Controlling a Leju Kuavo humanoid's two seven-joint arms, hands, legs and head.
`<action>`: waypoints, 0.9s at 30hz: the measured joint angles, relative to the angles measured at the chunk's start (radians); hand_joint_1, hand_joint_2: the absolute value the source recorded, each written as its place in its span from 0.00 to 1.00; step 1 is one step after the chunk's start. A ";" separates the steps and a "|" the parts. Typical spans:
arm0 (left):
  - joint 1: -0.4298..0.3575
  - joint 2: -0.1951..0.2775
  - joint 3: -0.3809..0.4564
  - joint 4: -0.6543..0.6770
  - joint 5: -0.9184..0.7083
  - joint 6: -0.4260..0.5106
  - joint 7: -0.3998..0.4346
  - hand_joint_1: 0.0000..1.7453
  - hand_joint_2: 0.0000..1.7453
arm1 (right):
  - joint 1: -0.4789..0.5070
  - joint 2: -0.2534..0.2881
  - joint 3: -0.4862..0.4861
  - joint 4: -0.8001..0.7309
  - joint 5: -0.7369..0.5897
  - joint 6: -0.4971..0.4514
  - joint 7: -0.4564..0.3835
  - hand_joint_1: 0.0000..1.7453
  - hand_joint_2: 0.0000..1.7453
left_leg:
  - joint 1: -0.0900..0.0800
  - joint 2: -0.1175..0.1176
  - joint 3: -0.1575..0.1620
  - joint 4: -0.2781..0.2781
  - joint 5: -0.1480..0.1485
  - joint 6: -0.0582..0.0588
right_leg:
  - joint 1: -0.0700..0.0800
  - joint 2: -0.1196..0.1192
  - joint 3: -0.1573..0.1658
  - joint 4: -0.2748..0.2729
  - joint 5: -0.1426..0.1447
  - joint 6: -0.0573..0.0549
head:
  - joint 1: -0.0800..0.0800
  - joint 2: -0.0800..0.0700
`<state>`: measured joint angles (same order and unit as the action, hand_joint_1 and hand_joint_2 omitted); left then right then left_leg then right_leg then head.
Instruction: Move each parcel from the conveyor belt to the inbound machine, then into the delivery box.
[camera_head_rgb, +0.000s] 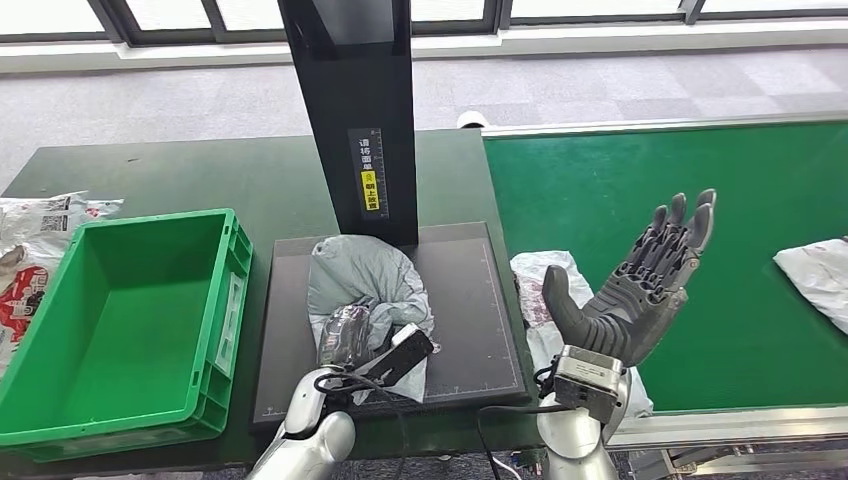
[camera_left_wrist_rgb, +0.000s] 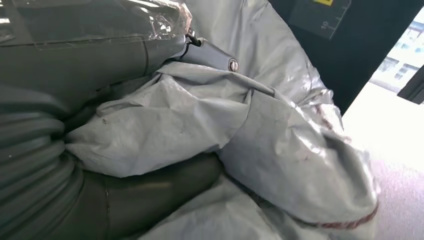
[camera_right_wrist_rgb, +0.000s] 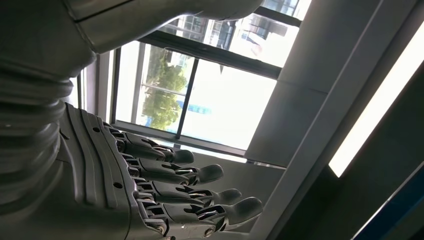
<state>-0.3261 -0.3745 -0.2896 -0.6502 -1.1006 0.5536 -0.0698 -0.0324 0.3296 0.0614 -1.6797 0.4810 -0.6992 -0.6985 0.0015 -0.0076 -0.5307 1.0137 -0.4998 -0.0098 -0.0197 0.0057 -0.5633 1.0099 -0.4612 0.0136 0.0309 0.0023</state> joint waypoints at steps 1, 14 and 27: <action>0.000 0.000 0.002 -0.001 0.004 0.008 -0.004 1.00 1.00 | 0.000 0.000 0.000 0.001 0.000 0.000 0.000 0.00 1.00 | 0.000 0.000 0.000 0.000 0.000 0.000 | 0.000 0.000 0.000 0.000 0.000 0.000 | 0.000 0.000; 0.030 0.008 0.072 -0.042 0.025 0.137 -0.074 1.00 1.00 | 0.001 0.000 0.002 0.014 0.001 0.000 0.000 0.00 1.00 | 0.000 0.000 -0.002 0.000 0.001 -0.001 | 0.000 0.001 -0.011 0.000 0.001 0.000 | 0.000 0.000; 0.175 0.031 0.214 -0.526 -0.057 0.144 -0.202 1.00 1.00 | 0.008 -0.001 0.002 0.014 -0.007 0.000 0.000 0.00 1.00 | 0.002 0.002 -0.011 0.000 0.002 -0.003 | 0.002 0.005 -0.021 0.001 0.003 -0.002 | 0.000 0.000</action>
<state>-0.1508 -0.3439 -0.0758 -1.1763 -1.1579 0.6978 -0.2722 -0.0245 0.3287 0.0633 -1.6655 0.4742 -0.6994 -0.6985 0.0032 -0.0060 -0.5420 1.0139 -0.4974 -0.0128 -0.0180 0.0106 -0.5846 1.0110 -0.4587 0.0120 0.0308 0.0023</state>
